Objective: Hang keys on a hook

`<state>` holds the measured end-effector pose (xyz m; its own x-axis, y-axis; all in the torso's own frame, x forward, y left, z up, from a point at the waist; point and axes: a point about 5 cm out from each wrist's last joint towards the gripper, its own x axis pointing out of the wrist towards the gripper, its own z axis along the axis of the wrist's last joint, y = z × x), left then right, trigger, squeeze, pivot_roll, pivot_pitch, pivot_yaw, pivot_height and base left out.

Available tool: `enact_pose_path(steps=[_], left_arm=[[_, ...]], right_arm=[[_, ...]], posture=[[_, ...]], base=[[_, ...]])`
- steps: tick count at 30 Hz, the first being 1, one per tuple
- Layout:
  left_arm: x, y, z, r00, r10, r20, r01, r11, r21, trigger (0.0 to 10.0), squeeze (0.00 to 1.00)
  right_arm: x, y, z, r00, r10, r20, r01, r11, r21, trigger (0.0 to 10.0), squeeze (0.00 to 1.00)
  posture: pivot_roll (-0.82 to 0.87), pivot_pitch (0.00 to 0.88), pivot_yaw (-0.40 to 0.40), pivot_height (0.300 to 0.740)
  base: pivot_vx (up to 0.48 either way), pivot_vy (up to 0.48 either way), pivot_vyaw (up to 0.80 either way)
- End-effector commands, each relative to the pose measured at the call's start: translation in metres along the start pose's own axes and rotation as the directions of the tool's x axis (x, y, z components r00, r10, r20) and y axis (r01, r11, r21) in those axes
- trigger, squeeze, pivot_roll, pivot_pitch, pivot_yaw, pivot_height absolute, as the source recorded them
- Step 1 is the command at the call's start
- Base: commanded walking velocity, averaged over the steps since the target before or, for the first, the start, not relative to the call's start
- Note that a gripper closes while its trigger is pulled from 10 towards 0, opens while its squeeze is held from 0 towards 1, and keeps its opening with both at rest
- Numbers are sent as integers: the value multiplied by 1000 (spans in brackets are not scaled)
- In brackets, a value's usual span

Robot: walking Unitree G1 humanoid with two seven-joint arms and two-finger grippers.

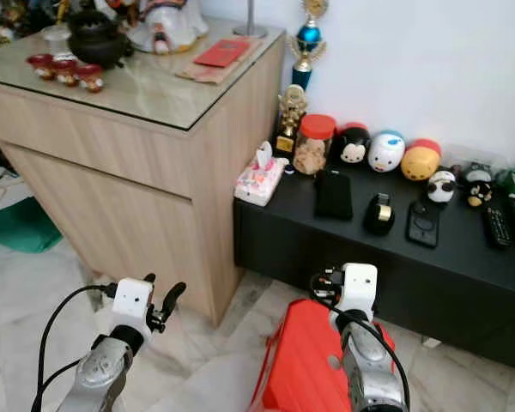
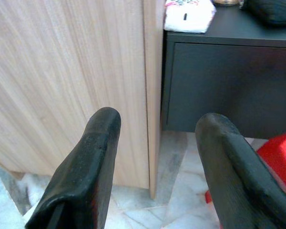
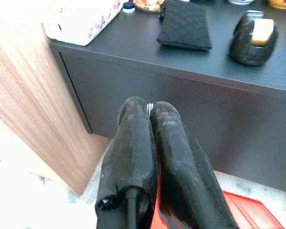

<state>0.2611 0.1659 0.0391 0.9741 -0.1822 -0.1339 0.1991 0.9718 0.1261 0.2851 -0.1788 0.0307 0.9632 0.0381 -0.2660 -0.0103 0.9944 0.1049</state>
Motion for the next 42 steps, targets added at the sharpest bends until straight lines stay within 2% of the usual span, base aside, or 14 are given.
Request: enact_pose_path(steps=[1,31,36,39,42], left_arm=[[-2,-1,-2,1000,-4,-2,4,1000,-9,10000,0],[-2,1,0,1000,-8,5,9,1000,-3,10000,0],[-2,1,0,1000,-10,7,10,1000,0,10000,0],[-2,2,3,1000,-14,13,14,1000,4,10000,0],[-1,3,5,1000,-16,20,16,1000,11,10000,0]], right_arm=[[0,-4,5,1000,-18,10,18,1000,-1,10000,0],[6,-10,15,997,-79,-3,79,997,5,10000,0],[6,-10,15,998,-69,-12,69,998,6,10000,0],[7,-9,13,997,-62,-53,61,998,-8,10000,0],[8,-4,17,998,-28,-48,29,999,16,10000,0]], posture=[[-42,0,-92,718],[-35,0,-89,718],[-34,0,-91,738],[-33,0,-91,740],[-32,0,-90,740]], base=[[-251,0,0],[-263,0,0],[-272,0,0],[-296,0,0],[-185,0,0]])
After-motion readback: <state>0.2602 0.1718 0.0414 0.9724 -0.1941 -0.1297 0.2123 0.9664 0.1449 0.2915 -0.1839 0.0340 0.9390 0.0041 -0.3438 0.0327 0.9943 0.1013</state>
